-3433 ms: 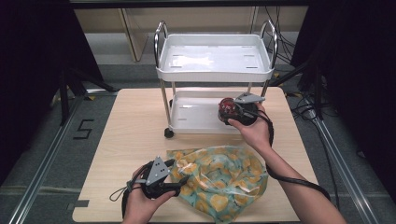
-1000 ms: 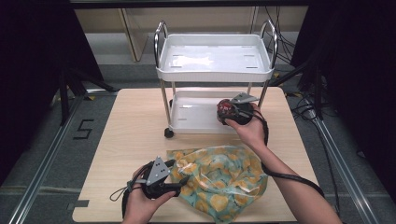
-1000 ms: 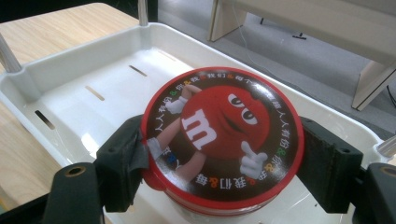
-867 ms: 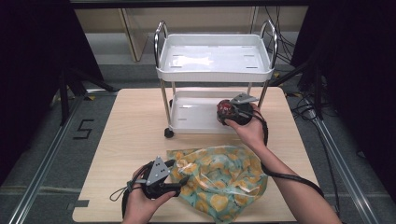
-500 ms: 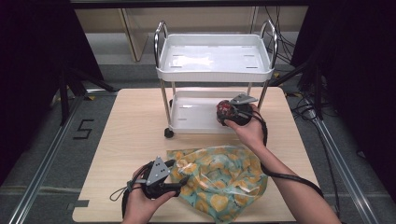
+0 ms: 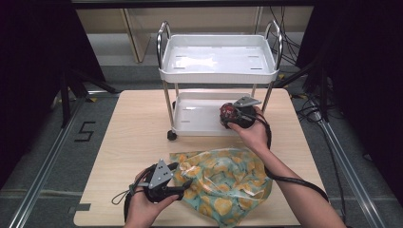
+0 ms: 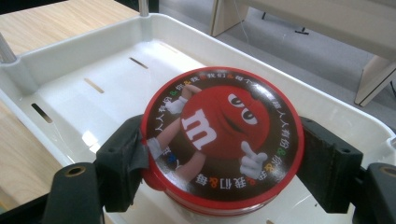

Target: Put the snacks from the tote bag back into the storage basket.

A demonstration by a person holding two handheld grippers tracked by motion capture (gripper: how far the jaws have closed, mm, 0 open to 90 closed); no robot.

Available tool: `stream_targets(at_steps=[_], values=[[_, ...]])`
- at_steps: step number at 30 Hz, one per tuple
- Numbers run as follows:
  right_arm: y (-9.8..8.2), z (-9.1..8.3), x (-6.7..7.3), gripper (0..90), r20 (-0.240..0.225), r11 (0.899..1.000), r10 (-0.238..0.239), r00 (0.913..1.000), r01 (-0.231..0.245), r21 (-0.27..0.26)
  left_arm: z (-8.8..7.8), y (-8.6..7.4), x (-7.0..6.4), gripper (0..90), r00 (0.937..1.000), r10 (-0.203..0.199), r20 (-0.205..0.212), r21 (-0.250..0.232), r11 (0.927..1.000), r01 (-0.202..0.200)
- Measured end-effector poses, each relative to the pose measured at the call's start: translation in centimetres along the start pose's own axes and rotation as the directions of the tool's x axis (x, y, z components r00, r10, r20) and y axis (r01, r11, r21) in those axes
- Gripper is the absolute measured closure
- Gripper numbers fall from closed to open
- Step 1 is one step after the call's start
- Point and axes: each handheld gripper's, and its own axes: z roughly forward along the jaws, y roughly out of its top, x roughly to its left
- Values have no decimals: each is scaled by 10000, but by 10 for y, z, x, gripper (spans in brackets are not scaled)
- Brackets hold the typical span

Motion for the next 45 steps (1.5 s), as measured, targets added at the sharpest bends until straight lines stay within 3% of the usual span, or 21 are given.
stream_targets(at_steps=[1,2,3,8,12,18,19,22,25,27,30,31,41,42,45], values=[[0,0,-2,262,-65,10000,-54,10000,54,23,0,0,0,261,10000,15,-1,6,10000,-15],[-2,2,1,262,193,9998,-45,9998,49,-185,0,0,1,261,9998,215,1,6,9998,-215],[-2,2,2,262,218,9999,149,9997,-151,75,0,0,1,261,9998,195,11,12,9998,-195],[-4,3,-3,262,67,9995,-314,9995,314,9,0,0,1,261,9998,187,52,37,9998,-188],[-4,2,-2,262,-123,9999,-14,9999,15,122,0,0,1,261,9998,187,48,38,9998,-187],[-6,3,-2,262,-74,9998,5,10000,-3,217,0,0,0,261,9998,190,59,34,9998,-190],[-7,5,-3,262,94,9996,-214,9997,212,160,0,0,0,261,9998,192,55,34,9998,-193],[-7,3,-3,262,-32,9996,31,10000,-30,289,0,0,1,261,9998,191,20,9,9998,-191],[-8,5,-4,261,88,9995,-195,9998,193,266,0,0,1,261,9998,192,60,40,9998,-192],[-9,5,-4,262,-86,9996,57,9999,-55,288,0,0,1,261,9998,195,38,11,9998,-195],[-10,6,-4,262,-74,9995,56,10000,-54,326,0,0,1,261,9998,194,20,2,9998,-194],[-10,8,-4,262,186,9994,-52,9998,46,333,0,0,1,261,9998,193,19,-1,9998,-193],[-12,9,-5,261,139,9993,-49,9999,44,371,0,0,1,261,9998,200,5,-4,9998,-200],[-12,7,-4,261,-71,9989,88,9999,-84,464,0,0,1,261,9998,200,0,-6,9998,-200],[-12,9,-4,261,86,9990,-27,10000,23,455,0,0,1,261,9998,203,7,-1,9998,-203]])
